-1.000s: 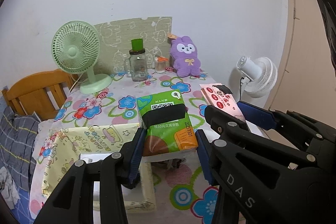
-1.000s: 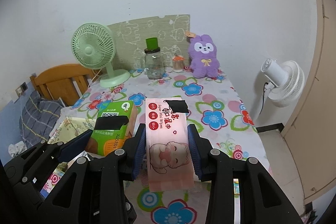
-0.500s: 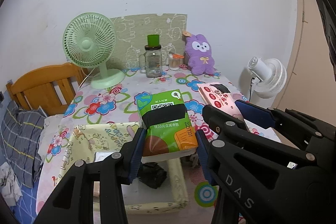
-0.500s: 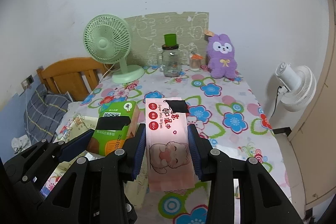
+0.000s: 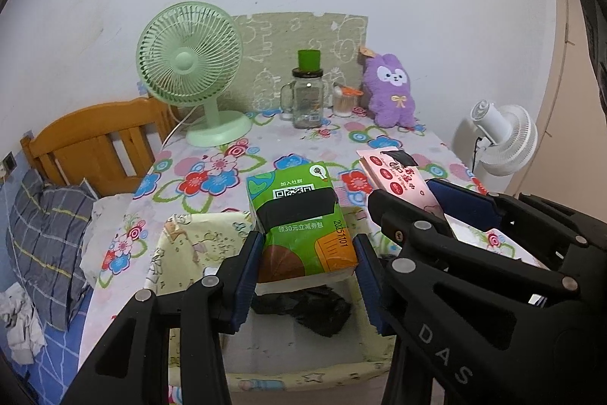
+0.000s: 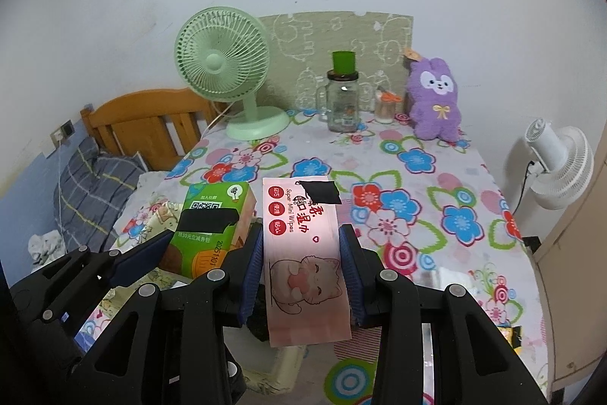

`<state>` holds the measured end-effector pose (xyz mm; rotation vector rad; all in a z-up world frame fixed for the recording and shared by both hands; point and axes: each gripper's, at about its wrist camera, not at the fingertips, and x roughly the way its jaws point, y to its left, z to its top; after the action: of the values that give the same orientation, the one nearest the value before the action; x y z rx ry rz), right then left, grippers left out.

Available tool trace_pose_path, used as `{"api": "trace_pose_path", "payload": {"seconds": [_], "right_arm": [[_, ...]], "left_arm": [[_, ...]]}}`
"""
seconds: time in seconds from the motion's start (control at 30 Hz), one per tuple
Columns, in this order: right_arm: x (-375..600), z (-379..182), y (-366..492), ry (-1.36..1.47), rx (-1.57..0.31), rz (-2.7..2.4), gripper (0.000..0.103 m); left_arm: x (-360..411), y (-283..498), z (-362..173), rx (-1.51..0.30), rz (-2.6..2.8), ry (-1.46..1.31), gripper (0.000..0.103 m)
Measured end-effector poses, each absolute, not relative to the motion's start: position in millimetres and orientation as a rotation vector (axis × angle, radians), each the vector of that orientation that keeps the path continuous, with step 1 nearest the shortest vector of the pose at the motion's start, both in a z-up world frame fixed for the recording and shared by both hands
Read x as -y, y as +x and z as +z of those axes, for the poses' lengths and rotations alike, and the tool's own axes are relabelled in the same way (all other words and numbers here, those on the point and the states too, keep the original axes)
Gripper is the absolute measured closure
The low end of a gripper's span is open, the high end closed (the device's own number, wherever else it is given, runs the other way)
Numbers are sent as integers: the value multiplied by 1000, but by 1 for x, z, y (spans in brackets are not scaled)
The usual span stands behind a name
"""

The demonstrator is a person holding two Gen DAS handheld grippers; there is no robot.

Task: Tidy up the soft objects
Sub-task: 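Lower the green tissue pack and pink wet-wipes pack into the paper box, then open the left tool to drop the green pack while the right tool drops the pink pack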

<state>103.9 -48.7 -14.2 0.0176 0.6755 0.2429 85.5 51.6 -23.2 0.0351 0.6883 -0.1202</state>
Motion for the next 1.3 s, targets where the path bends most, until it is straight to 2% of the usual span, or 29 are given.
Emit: {"api": "trace_pose_path", "payload": {"seconds": [1.03,1.17,1.23,1.3], "right_arm": [[-17,-72,136,-20,-840,352,61],[-21,-81,137,-19,-869,359,61],[-21,-83,138,-11,-879,362,61],[-22,-85,139,-4,-889,365,60]], "left_arm": [[-109,115,-85,-865,-13,71,51],[-112,115,-90,-879,-11,75,42],[-111,112,-89,-872,-23,80,33],[-111,110,-89,-870,-37,72,29]]}}
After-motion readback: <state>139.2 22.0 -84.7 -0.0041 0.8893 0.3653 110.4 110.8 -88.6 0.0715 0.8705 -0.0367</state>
